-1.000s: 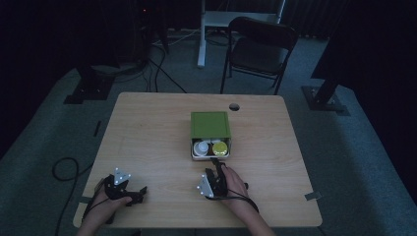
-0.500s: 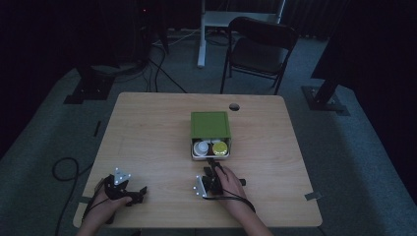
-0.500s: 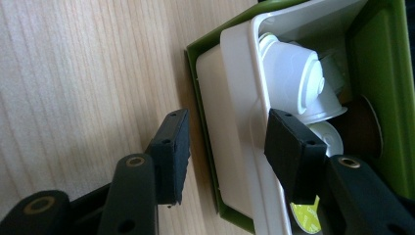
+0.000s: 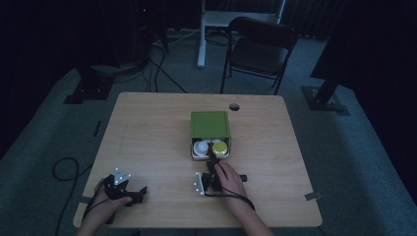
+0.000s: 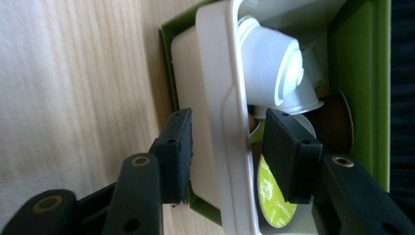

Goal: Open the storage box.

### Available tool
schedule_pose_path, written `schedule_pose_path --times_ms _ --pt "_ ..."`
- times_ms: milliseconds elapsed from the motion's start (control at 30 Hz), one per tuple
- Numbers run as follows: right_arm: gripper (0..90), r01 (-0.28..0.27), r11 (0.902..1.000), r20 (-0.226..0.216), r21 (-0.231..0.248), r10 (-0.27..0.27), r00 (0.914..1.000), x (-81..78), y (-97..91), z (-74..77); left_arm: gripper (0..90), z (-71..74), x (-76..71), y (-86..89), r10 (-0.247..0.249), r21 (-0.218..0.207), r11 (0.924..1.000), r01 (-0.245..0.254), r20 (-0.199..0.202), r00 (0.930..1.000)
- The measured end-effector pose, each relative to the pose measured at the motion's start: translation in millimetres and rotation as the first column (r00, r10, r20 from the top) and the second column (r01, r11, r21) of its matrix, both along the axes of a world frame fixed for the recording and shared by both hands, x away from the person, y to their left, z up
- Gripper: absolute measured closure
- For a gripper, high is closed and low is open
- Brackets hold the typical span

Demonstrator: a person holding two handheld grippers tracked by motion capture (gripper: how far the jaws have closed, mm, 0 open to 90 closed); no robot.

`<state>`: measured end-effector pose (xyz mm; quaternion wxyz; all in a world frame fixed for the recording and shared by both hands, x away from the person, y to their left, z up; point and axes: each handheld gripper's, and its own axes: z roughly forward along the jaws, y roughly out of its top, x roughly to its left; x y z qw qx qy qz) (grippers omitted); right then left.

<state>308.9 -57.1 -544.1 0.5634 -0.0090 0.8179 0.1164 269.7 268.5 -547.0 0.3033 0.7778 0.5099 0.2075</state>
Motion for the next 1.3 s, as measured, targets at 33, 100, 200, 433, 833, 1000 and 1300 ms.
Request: schedule_pose_path --times_ms 33,100,200,433,833,1000,1300 --pt "57.2 -0.002 1.0000 0.003 -0.007 0.002 1.0000 1.1 -0.2 -0.4 0.0 0.0 0.0 0.0 0.000 0.000 1.0000 0.000 0.000 1.0000" --pt "59.9 -0.001 0.9998 0.011 -0.019 0.001 0.9999 3.1 0.0 -1.8 0.0 0.0 0.0 0.0 0.000 0.000 1.0000 0.000 0.000 1.0000" --pt "61.9 0.000 0.9990 0.018 -0.044 0.001 0.9998 5.7 0.9 -4.0 0.0 -0.1 0.0 0.0 0.000 -0.001 1.0000 0.000 0.001 1.0000" --pt "64.4 -0.024 0.9945 0.039 -0.102 0.028 0.9989 8.3 3.2 -8.2 0.0 -0.1 0.0 0.0 0.000 -0.001 1.0000 0.000 0.001 1.0000" --pt "71.6 -0.005 0.9917 0.067 -0.128 0.013 0.9977 7.5 6.5 -7.6 0.0 -0.1 0.0 0.0 0.000 -0.001 1.0000 0.000 0.001 1.0000" --pt "71.7 -0.004 0.9909 0.058 -0.134 0.012 0.9982 7.4 6.7 -6.3 0.0 -0.1 0.0 0.0 0.000 -0.001 1.0000 0.000 0.001 1.0000" --pt "71.8 -0.014 0.9892 0.050 -0.146 0.022 0.9985 1.5 5.8 -4.8 0.0 0.0 0.0 0.0 0.000 0.000 1.0000 0.000 0.000 1.0000"
